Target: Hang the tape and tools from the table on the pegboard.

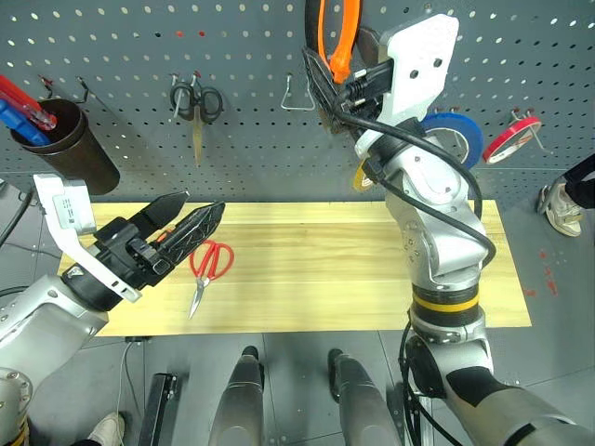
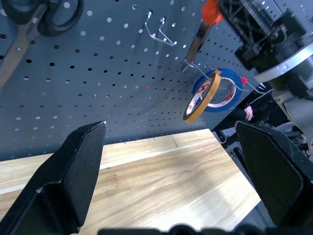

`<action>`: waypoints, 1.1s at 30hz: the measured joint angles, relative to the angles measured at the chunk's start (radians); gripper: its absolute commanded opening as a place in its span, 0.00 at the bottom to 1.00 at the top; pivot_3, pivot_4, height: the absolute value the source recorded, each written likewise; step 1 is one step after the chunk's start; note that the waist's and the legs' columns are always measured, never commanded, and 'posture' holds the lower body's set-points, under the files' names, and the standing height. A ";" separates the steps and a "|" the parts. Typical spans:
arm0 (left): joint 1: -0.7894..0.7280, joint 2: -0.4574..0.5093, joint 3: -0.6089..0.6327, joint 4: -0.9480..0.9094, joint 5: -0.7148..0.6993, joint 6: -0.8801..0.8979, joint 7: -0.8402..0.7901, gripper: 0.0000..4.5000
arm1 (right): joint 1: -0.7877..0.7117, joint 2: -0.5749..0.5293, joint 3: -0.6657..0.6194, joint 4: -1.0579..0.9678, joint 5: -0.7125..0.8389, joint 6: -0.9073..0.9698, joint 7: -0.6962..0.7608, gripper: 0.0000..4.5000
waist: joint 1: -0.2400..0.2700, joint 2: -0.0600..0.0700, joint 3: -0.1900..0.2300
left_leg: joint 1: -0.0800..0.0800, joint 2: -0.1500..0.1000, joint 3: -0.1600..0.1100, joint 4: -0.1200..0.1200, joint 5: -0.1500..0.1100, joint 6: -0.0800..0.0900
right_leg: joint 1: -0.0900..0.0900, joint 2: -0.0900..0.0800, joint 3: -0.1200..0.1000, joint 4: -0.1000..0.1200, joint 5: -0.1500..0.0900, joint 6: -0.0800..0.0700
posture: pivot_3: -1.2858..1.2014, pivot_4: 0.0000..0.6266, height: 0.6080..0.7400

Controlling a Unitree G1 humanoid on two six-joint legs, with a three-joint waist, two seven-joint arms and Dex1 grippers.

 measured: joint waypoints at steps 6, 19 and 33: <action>-0.006 0.004 0.000 0.006 0.005 0.000 -0.015 1.00 | -0.047 0.032 0.011 0.042 -0.018 -0.096 -0.018 0.61 | 0.003 0.000 0.000 | 0.000 0.000 0.000 0.000 0.001 -0.002 | 0.000 0.000 0.000 0.000 0.000 0.000 | 0.60 0.59 1.00; -0.116 0.018 -0.010 0.087 0.046 0.000 -0.061 1.00 | -0.093 0.090 -0.005 0.252 -0.023 -0.256 -0.053 0.61 | 0.003 0.000 0.000 | 0.000 0.001 0.000 0.000 0.002 -0.003 | 0.000 0.000 -0.001 0.001 0.000 -0.001 | 0.60 0.57 1.00; -0.104 0.018 -0.010 0.091 0.078 0.003 -0.104 1.00 | -0.096 0.098 -0.001 0.437 -0.063 -0.446 -0.054 0.61 | 0.002 0.000 0.000 | 0.000 0.001 0.000 0.000 0.002 -0.003 | 0.000 0.000 -0.001 0.002 0.000 -0.001 | 0.60 0.58 1.00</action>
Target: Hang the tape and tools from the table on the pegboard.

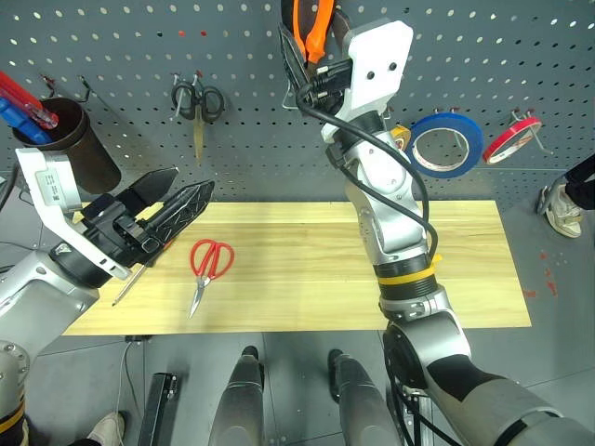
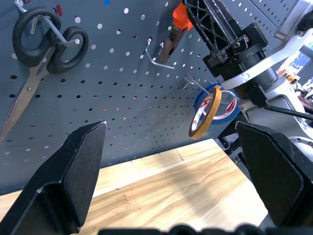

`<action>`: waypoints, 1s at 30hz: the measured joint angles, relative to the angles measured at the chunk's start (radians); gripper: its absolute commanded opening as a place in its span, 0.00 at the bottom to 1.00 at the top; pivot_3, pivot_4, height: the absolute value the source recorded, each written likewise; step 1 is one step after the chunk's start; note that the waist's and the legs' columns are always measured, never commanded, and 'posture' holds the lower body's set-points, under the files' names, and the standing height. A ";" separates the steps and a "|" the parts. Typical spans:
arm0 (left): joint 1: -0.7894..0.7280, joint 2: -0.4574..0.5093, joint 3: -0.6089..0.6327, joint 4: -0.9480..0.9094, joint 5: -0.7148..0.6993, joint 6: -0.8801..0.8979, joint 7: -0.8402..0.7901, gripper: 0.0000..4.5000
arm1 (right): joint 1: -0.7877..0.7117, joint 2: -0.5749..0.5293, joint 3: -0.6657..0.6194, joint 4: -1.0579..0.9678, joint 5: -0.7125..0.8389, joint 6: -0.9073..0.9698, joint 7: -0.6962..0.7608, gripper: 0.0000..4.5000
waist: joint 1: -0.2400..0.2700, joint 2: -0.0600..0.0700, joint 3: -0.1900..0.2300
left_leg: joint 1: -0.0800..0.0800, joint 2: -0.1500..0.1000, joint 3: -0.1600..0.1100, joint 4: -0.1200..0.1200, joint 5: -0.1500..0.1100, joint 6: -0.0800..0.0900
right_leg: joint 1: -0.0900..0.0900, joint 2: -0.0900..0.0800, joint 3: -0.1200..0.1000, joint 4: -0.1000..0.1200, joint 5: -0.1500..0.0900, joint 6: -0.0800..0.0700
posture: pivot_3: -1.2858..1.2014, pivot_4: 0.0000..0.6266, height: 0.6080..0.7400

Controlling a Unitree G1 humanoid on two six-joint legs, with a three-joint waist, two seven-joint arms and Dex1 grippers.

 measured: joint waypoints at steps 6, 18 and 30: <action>0.013 0.000 0.000 0.000 0.004 0.000 -0.003 1.00 | 0.007 0.003 0.010 0.040 -0.013 -0.017 0.008 0.61 | 0.000 0.000 0.000 | 0.000 0.000 0.000 0.000 0.000 0.000 | 0.000 0.000 0.000 0.000 0.000 0.000 | 0.60 0.58 1.00; 0.027 0.000 0.000 0.000 0.009 0.000 -0.011 1.00 | 0.045 0.011 0.028 0.052 -0.015 0.036 0.030 0.91 | 0.001 0.000 0.000 | 0.000 0.000 0.000 0.000 0.000 0.000 | 0.000 0.000 0.000 0.000 0.000 0.000 | 0.60 0.59 1.00; 0.022 0.000 -0.001 0.001 0.022 0.000 -0.010 1.00 | 0.051 -0.018 0.027 0.037 -0.009 0.051 0.072 1.00 | 0.000 0.000 0.000 | 0.000 0.000 0.000 0.001 0.000 0.000 | 0.000 0.000 0.000 0.001 0.000 0.000 | 0.60 0.59 1.00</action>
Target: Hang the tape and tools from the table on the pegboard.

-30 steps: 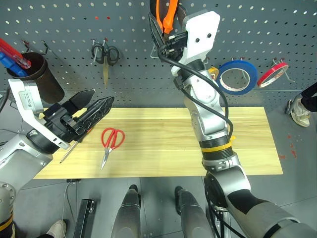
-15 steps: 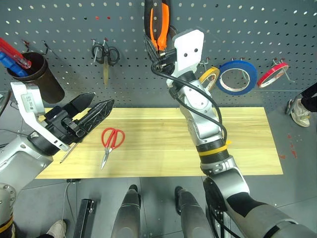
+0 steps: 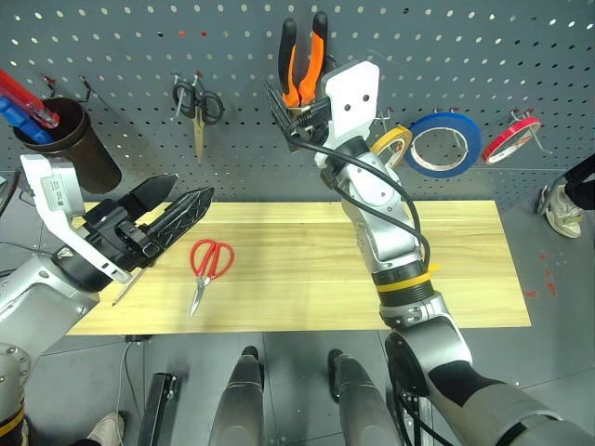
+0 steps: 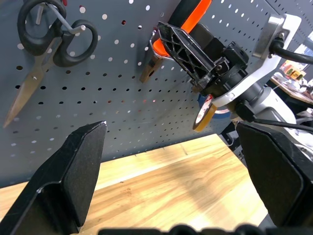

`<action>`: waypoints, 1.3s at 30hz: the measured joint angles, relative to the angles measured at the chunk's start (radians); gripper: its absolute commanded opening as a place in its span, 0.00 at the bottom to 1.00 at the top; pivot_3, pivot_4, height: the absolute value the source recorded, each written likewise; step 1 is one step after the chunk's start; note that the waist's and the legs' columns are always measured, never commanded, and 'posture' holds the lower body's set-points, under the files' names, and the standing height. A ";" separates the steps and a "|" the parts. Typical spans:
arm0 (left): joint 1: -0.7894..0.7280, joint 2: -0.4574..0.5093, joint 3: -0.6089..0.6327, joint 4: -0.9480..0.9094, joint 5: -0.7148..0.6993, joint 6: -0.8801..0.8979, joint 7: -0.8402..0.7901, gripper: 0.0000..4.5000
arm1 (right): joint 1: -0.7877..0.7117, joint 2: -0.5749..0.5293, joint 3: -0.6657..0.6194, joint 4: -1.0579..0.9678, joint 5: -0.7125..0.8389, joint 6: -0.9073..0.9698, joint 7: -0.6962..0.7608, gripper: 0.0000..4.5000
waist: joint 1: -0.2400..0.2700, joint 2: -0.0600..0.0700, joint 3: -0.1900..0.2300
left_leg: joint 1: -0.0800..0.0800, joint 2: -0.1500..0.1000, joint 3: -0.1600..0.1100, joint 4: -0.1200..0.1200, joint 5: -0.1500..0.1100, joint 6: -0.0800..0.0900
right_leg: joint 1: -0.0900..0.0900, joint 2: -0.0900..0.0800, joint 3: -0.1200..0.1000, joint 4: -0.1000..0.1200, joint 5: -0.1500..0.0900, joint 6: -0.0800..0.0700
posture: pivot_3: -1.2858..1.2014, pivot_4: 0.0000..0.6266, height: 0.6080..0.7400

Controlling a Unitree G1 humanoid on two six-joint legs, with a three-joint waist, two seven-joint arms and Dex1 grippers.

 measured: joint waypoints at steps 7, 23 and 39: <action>-0.001 0.000 -0.002 0.001 0.002 0.000 0.000 1.00 | 0.026 -0.039 -0.009 -0.070 0.019 0.066 0.051 1.00 | 0.001 0.000 0.000 | 0.000 0.000 0.000 0.000 0.000 0.000 | 0.000 0.000 0.000 0.000 0.000 0.000 | 0.60 0.58 1.00; 0.140 0.013 0.002 -0.004 0.139 0.019 -0.093 1.00 | 0.191 -0.251 -0.058 -0.456 0.171 0.399 0.197 1.00 | 0.001 0.000 0.000 | 0.000 0.000 0.000 0.000 0.000 0.000 | 0.000 0.000 0.000 0.000 0.000 0.000 | 0.59 0.58 1.00; 0.344 0.025 0.007 0.006 0.396 0.087 -0.124 1.00 | 0.451 -0.513 -0.095 -0.851 0.488 0.617 0.464 1.00 | -0.001 0.000 0.000 | 0.002 0.000 0.000 0.001 0.000 0.001 | 0.003 0.000 0.001 0.000 0.000 0.000 | 0.58 0.61 1.00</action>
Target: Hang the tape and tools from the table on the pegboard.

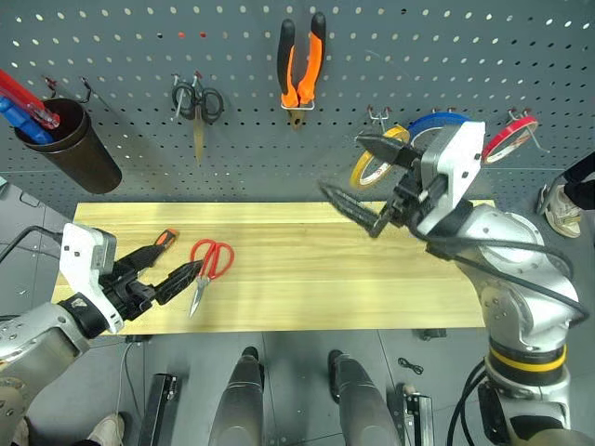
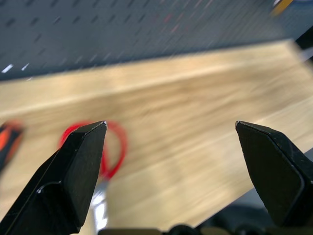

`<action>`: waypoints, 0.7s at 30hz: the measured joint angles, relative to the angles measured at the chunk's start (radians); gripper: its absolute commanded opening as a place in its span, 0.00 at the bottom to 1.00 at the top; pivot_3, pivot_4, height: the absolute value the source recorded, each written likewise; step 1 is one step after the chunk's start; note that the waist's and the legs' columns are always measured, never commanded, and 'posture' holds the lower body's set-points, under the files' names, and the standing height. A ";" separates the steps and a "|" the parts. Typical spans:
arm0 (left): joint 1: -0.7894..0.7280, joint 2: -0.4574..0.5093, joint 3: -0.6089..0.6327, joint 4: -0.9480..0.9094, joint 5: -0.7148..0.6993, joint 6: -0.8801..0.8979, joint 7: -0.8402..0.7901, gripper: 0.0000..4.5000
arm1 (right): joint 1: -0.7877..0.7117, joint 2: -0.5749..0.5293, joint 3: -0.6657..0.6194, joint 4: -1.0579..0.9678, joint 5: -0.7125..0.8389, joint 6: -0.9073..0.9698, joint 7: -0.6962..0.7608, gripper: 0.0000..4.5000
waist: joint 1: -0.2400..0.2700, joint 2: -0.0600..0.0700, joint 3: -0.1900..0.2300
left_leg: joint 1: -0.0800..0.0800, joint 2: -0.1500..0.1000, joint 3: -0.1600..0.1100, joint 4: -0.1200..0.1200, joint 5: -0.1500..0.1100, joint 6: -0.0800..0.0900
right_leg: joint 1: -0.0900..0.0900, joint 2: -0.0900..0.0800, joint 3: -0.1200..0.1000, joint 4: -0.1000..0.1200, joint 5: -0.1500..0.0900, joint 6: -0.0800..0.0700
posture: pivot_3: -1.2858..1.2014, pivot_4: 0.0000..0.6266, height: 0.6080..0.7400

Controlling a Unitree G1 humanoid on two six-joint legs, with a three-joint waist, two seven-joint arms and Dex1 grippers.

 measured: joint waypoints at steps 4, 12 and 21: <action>0.017 -0.014 -0.054 0.020 0.086 0.043 0.032 1.00 | 0.054 -0.054 0.082 -0.031 0.023 0.045 0.054 1.00 | -0.001 0.000 0.000 | 0.000 0.000 0.000 0.001 0.000 0.000 | 0.000 0.000 0.000 0.000 0.000 0.000 | 0.58 0.63 1.00; -0.055 -0.029 -0.203 0.125 0.225 0.130 0.054 1.00 | 0.042 -0.076 0.172 -0.059 0.038 0.106 0.068 1.00 | -0.001 0.000 0.000 | 0.000 0.000 0.000 0.002 0.000 0.000 | 0.000 0.000 0.000 0.001 0.000 0.000 | 0.57 0.63 1.00; -0.237 -0.102 -0.424 0.315 0.447 0.107 0.009 1.00 | -0.033 -0.028 0.267 -0.067 0.038 0.198 0.025 1.00 | -0.001 0.000 0.000 | 0.000 0.000 0.000 0.002 0.000 0.000 | 0.000 0.000 0.000 0.001 0.001 0.000 | 0.56 0.63 1.00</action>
